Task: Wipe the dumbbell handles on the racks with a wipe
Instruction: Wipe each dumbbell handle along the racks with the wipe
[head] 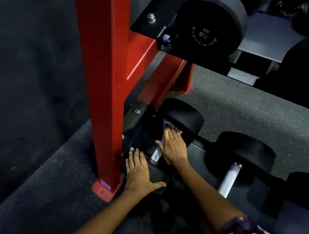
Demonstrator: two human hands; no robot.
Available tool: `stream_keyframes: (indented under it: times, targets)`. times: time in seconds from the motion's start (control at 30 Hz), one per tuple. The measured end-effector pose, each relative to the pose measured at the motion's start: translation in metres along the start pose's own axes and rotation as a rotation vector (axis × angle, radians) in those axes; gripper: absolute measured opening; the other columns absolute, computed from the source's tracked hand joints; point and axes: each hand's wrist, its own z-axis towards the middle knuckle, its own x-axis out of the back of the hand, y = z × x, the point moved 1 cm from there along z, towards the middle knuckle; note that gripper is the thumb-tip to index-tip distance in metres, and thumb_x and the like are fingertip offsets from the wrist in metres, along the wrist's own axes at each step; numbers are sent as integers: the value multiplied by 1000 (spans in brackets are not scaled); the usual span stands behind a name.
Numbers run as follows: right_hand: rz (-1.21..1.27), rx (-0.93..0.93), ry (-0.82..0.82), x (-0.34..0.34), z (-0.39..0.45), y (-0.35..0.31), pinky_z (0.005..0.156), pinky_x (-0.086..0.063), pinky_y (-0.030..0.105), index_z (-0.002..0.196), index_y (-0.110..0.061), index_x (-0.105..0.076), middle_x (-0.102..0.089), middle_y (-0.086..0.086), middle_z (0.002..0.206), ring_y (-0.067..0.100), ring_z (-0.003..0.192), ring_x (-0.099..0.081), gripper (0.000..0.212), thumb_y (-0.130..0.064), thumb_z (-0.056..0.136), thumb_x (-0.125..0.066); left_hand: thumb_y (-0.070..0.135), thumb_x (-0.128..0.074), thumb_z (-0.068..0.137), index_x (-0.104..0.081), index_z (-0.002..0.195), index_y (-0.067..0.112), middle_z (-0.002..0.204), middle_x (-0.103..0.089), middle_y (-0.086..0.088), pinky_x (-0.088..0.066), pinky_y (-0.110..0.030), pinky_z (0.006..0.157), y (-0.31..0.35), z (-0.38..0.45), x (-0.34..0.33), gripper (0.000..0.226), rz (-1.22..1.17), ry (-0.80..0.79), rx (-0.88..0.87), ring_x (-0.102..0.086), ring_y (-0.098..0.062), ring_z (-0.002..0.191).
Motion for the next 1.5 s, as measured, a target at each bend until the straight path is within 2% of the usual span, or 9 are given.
stream_keyframes:
  times: [0.1,0.33,0.53,0.73,0.87,1.13,1.3,1.4,1.5]
  targets:
    - [8,97,16,5,-7,8,117,-4,31,143,2,-26,-25,16,152,25,143,-16,76,-53,92,-11,72,-70,65,-3,150,-1,159,-2,-15,2,-42,119,1,-1,1,131,3,-3,-4,6,-30,148]
    - [-54,106,-53,17,4,4,116,-11,33,143,-4,-25,-26,12,152,23,142,-18,61,-44,98,-30,70,-72,64,-3,150,-1,160,-3,-16,0,-43,119,1,0,1,132,0,3,5,5,-31,148]
    - [-52,137,-56,16,-9,14,115,-16,33,143,2,-26,-34,17,147,27,137,-31,66,-45,96,-27,70,-74,62,-7,150,-1,159,-7,-16,-3,-43,120,2,-4,0,132,3,23,12,2,-31,148]
    - [-73,102,-136,3,-20,3,116,-3,30,148,-3,-6,-9,11,157,21,145,-6,68,-45,99,-28,70,-75,61,-7,150,-1,159,-8,-16,-4,-43,120,2,-3,-2,133,0,26,14,0,-31,148]
    - [-152,57,-102,13,-12,16,116,0,28,148,-5,-2,-8,8,157,17,145,-7,71,-49,97,-27,69,-74,63,-6,150,1,159,-5,-17,-4,-44,119,4,-2,2,130,16,5,9,2,-32,148]
    - [-60,252,-154,8,-24,16,116,-1,26,147,-7,-18,-18,8,155,17,145,-11,58,-42,100,-22,70,-74,63,-5,151,2,159,-4,-17,-4,-45,119,4,-3,2,130,20,-15,13,2,-32,148]
    - [-48,218,-90,12,2,2,113,-14,30,130,-10,-50,-42,8,143,21,138,-28,58,-48,96,-23,69,-73,64,-6,151,1,160,-4,-17,-2,-44,119,3,-1,3,129,21,-5,11,3,-32,148]
    - [0,366,-163,-1,-17,-4,108,-24,23,125,-13,-56,-46,3,139,17,135,-32,35,-28,99,-37,69,-74,63,-6,151,1,160,-4,-16,-2,-43,119,3,-2,2,129,10,-9,8,3,-31,148]
    - [69,310,-83,8,-23,13,109,-22,23,131,-13,-53,-41,4,145,16,137,-32,38,-13,94,-44,70,-73,63,-7,151,1,159,-4,-17,-2,-45,119,3,-3,3,130,10,-3,2,3,-32,148]
